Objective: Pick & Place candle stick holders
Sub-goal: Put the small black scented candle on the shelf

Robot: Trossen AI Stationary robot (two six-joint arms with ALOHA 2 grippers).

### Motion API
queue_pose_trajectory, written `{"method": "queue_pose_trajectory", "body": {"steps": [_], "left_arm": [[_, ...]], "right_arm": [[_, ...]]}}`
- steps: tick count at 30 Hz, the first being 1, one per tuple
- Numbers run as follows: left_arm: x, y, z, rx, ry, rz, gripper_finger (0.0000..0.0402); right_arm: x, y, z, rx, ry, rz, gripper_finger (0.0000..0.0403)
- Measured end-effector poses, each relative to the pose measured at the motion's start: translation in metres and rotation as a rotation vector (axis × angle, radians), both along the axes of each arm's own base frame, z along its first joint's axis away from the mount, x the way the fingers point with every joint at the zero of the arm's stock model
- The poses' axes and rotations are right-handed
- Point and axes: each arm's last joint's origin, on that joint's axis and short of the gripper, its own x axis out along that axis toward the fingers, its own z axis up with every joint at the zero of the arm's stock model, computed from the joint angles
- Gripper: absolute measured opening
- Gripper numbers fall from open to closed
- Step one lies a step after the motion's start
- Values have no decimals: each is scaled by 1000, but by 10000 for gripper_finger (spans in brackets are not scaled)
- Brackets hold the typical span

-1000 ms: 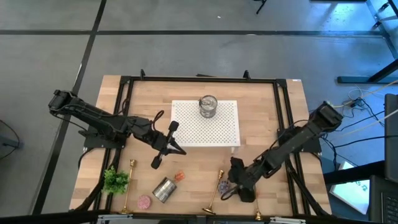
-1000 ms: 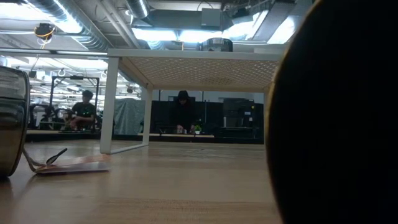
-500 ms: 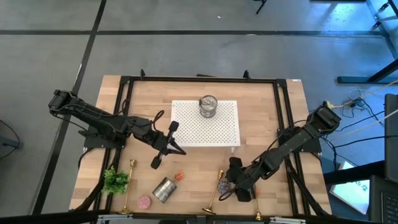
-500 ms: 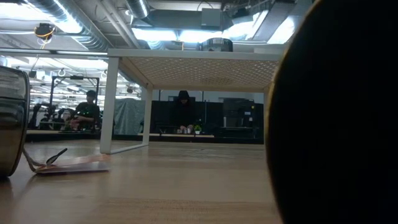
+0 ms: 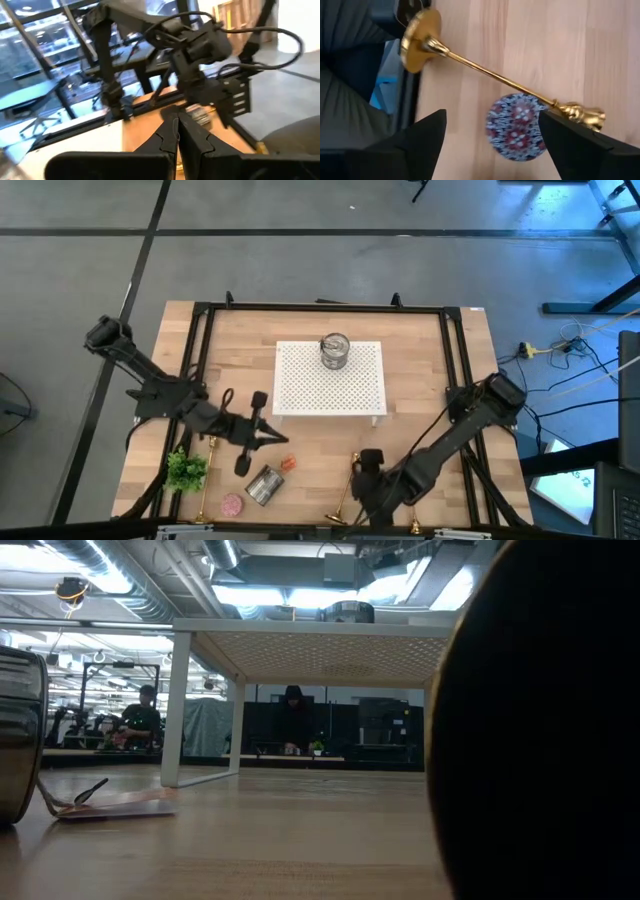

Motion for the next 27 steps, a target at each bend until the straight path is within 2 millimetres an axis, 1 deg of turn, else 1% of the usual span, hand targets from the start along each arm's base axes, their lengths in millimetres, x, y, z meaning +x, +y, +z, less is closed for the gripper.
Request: {"method": "queue_pose_trajectory", "body": {"steps": [3, 7, 13, 17, 22, 27], "left_arm": [[-7, -10, 1, -26, 0, -44, 6], [-13, -22, 0, -49, -12, -60, 6], [-17, -38, -2, -50, -50, -82, 6], [-17, -43, -4, -55, -60, -97, 6], [-18, -45, -5, -58, -56, -103, 6], [-18, -45, -5, -58, -56, -102, 6]], "right_arm": [[-2, 6, 3, -3, 26, -45, 332], [-4, 6, 1, -25, 32, -107, 349], [-3, 7, -13, -62, 62, -130, 367], [-1, 9, -24, -78, 79, -134, 373], [1, 9, -28, -93, 82, -137, 376], [5, 4, -29, -117, 69, -156, 376]]}}
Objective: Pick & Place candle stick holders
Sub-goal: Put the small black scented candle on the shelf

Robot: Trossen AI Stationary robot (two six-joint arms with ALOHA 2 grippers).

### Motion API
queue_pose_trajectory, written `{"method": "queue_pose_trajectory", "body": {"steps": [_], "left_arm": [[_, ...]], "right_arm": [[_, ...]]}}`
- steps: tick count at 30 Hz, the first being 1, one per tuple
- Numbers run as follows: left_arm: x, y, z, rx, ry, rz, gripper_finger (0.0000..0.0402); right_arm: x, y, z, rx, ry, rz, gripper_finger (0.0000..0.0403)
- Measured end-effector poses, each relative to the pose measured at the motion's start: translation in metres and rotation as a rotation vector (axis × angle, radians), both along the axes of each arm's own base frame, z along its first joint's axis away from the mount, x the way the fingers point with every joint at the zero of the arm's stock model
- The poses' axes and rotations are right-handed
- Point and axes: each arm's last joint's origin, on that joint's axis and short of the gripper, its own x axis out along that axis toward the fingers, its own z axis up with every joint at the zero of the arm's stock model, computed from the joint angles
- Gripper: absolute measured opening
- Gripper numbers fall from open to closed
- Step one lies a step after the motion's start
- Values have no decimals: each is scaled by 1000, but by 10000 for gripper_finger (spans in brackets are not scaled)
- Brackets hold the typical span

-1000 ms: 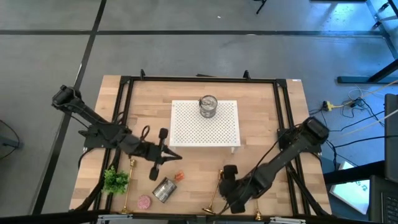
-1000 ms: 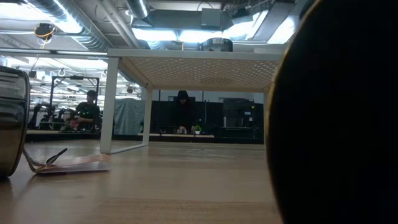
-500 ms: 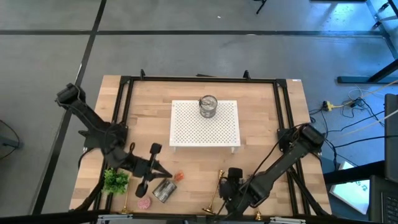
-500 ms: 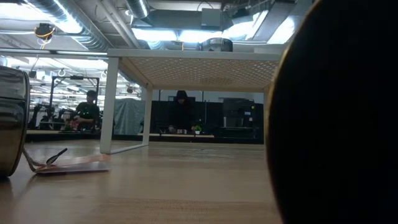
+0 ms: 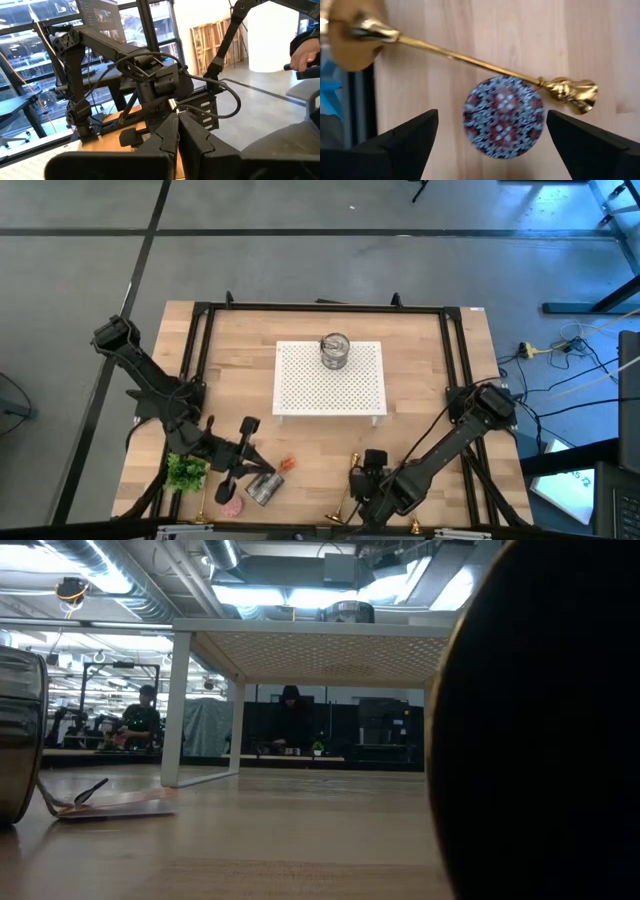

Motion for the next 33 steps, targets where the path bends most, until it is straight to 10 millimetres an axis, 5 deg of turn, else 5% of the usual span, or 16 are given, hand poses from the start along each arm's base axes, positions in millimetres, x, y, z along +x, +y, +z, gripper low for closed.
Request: {"method": "queue_pose_trajectory", "body": {"steps": [15, 24, 33], "left_arm": [[0, 0, 0, -11, 3, 0, 6], [0, 0, 0, -12, 3, 0, 6], [0, 0, 0, -12, 2, 0, 6]], "right_arm": [[5, -5, 0, 18, 6, -43, 376], [7, 0, -27, 25, 91, -48, 376], [8, 0, -28, 21, 82, -49, 376]]}}
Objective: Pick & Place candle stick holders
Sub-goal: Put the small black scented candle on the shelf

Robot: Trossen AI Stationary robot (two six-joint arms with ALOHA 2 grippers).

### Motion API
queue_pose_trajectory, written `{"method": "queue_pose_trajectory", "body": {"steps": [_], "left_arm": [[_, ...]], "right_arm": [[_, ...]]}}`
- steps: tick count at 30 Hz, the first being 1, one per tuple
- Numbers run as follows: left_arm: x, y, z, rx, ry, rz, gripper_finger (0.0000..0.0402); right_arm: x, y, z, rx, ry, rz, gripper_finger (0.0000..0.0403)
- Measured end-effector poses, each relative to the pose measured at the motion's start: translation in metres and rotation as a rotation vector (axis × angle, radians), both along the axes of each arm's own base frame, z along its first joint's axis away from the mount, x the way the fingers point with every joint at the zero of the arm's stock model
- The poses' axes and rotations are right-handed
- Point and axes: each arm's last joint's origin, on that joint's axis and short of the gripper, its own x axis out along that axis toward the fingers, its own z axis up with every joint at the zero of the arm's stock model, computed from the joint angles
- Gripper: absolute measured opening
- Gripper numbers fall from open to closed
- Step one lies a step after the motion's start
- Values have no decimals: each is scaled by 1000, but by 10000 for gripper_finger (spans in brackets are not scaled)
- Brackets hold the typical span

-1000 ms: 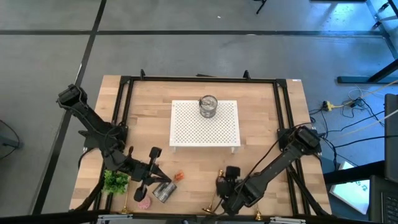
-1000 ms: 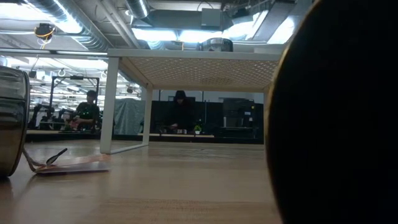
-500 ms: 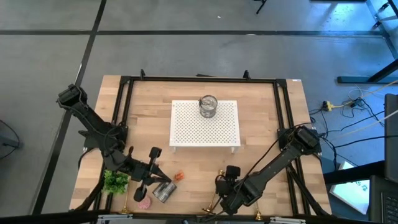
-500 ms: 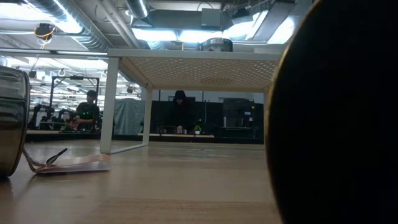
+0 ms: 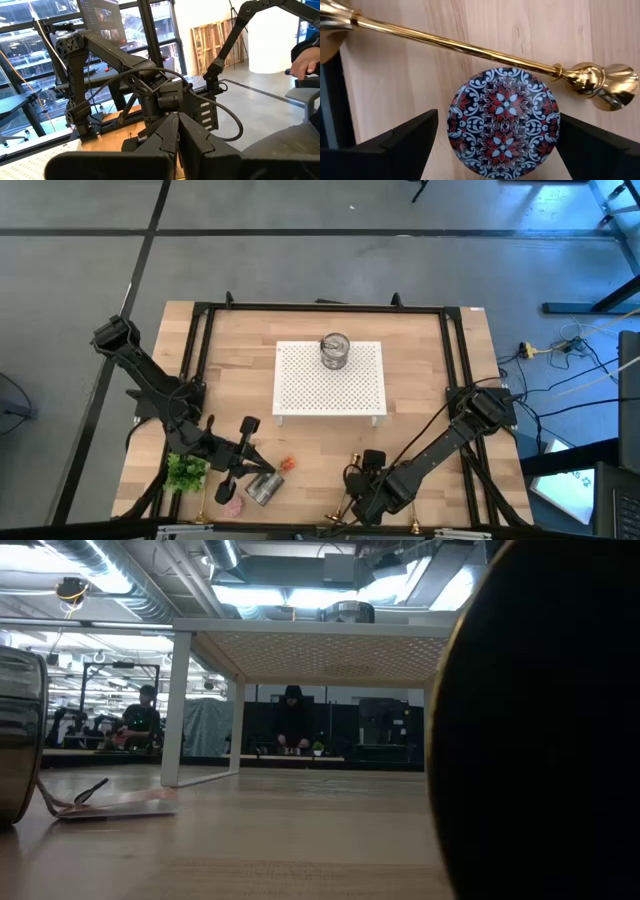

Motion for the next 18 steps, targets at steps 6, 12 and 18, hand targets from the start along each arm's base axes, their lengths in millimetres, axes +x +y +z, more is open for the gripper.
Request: {"method": "queue_pose_trajectory", "body": {"steps": [6, 12, 18], "left_arm": [[0, 0, 0, 0, 0, 0, 6], [0, 0, 0, 0, 0, 0, 6], [0, 0, 0, 0, 0, 0, 6]], "right_arm": [[3, 0, 1, -25, -51, -8, 376], [3, -1, 1, -24, -52, -11, 371], [3, -1, 1, -24, -51, -13, 355]]}}
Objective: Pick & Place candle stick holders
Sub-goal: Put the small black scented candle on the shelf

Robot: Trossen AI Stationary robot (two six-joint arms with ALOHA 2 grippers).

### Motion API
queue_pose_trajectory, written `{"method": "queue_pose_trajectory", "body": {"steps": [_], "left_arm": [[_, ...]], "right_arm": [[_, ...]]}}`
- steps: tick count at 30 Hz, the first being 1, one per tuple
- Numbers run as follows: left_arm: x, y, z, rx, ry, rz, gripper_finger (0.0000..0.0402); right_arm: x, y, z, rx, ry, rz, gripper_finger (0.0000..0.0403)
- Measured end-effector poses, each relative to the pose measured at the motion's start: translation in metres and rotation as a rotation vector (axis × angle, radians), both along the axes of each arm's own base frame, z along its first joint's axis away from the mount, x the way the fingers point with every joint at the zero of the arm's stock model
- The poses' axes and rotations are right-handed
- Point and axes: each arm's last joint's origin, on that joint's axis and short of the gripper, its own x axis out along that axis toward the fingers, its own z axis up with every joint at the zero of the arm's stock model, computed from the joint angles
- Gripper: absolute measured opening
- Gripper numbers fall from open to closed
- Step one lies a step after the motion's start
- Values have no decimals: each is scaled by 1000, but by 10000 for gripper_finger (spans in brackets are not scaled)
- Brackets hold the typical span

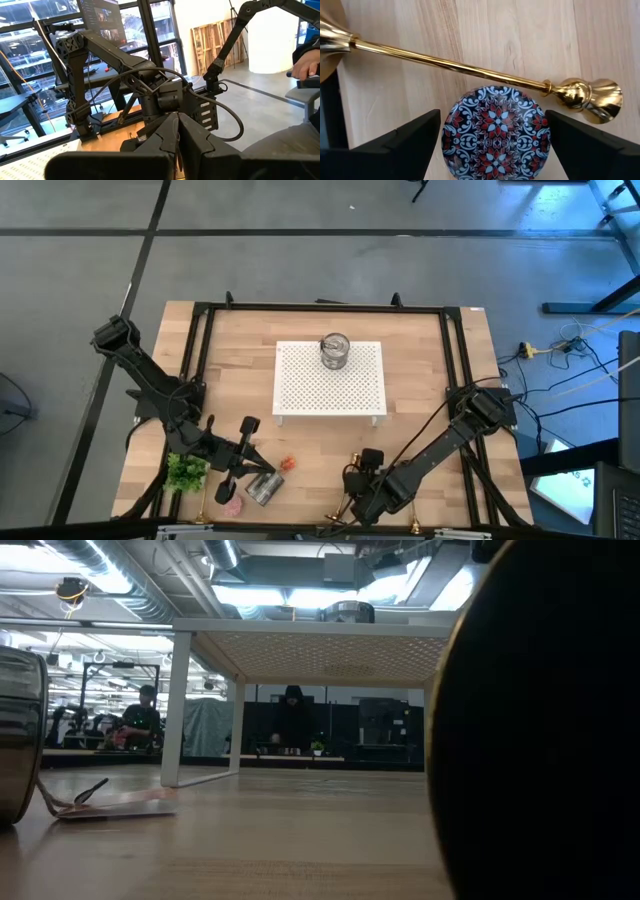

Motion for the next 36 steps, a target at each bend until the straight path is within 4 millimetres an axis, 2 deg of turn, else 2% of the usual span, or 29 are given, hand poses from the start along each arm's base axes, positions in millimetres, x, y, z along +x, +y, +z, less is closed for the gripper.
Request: {"method": "queue_pose_trajectory", "body": {"steps": [11, 24, 31, 36], "left_arm": [[0, 0, 0, 0, 0, 0, 6], [0, 0, 0, 0, 0, 0, 6], [0, 0, 0, 0, 0, 0, 6], [0, 0, 0, 0, 0, 0, 6]], "right_arm": [[0, 0, 0, 0, 2, -7, 331], [2, -1, -9, 1, 29, -10, 327], [3, -5, -9, 69, 91, -95, 299], [2, -4, -6, 99, 124, -103, 300]]}}
